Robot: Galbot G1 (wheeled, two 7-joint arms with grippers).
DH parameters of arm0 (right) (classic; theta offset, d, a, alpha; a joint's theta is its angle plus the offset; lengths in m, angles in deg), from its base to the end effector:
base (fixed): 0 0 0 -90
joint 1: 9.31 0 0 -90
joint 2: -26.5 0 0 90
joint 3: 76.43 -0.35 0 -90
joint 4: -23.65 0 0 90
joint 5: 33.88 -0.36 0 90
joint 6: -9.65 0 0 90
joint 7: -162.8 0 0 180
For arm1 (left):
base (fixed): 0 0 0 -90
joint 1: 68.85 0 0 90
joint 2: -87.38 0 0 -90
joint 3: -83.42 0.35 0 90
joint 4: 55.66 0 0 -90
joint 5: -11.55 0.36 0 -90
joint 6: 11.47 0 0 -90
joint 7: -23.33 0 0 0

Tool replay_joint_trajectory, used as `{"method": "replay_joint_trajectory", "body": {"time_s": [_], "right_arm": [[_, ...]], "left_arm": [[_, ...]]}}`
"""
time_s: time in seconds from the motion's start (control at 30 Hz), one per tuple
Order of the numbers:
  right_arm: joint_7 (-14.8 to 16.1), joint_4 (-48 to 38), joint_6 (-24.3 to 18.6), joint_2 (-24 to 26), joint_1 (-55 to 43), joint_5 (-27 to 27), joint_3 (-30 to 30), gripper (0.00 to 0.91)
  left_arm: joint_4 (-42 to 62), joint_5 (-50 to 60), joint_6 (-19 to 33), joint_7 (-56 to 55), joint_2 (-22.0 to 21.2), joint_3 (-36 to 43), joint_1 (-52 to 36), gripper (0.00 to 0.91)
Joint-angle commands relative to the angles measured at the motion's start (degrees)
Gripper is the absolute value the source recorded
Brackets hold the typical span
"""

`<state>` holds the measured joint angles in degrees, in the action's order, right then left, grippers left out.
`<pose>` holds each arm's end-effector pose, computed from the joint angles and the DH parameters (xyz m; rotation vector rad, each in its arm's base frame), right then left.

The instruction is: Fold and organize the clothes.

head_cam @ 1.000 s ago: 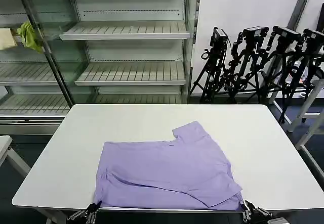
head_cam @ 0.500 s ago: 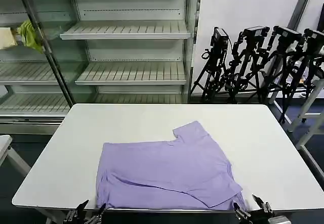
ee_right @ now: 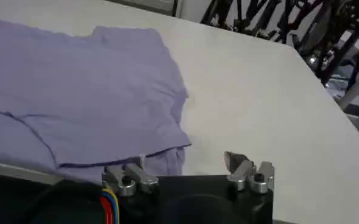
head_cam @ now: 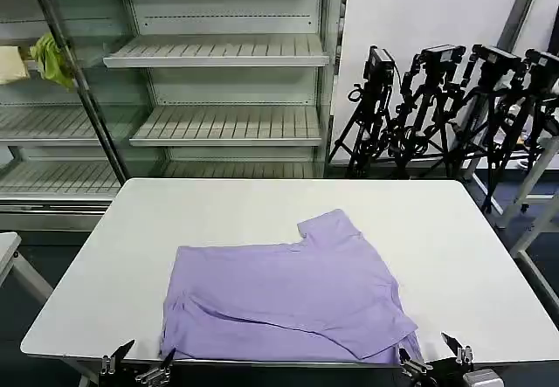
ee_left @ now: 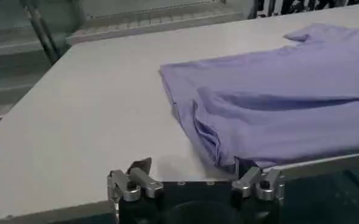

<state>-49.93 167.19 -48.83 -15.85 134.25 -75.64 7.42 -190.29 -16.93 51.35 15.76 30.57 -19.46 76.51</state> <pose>0.1072 -0.0601 -0.1852 0.0705 -2.4663 0.2890 0.1008 0.1009 -0.2339 -0.1541 -2.4840 -0.1937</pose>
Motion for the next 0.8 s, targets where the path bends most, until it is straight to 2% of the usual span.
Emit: {"method": "replay_joint_trajectory", "body": {"time_s": [0.03,0.6,0.8], "right_arm": [[0.00,0.07,-0.01,-0.05,-0.21,0.03,-0.11,0.907],[0.94,-2.28,-0.61,0.09,-1.62,-0.69,0.42,0.907],[1.69,-3.03,0.55,-0.65,-10.64,-4.73,0.09,0.907]], "left_arm": [[-1.53,-0.74,0.45,-0.25,0.09,-1.45,-0.70,0.907],[-4.36,-10.02,-2.14,-0.40,0.21,-3.50,-1.29,0.907],[-3.66,-13.77,-3.03,-0.32,-0.19,-4.70,-7.87,0.907]]}}
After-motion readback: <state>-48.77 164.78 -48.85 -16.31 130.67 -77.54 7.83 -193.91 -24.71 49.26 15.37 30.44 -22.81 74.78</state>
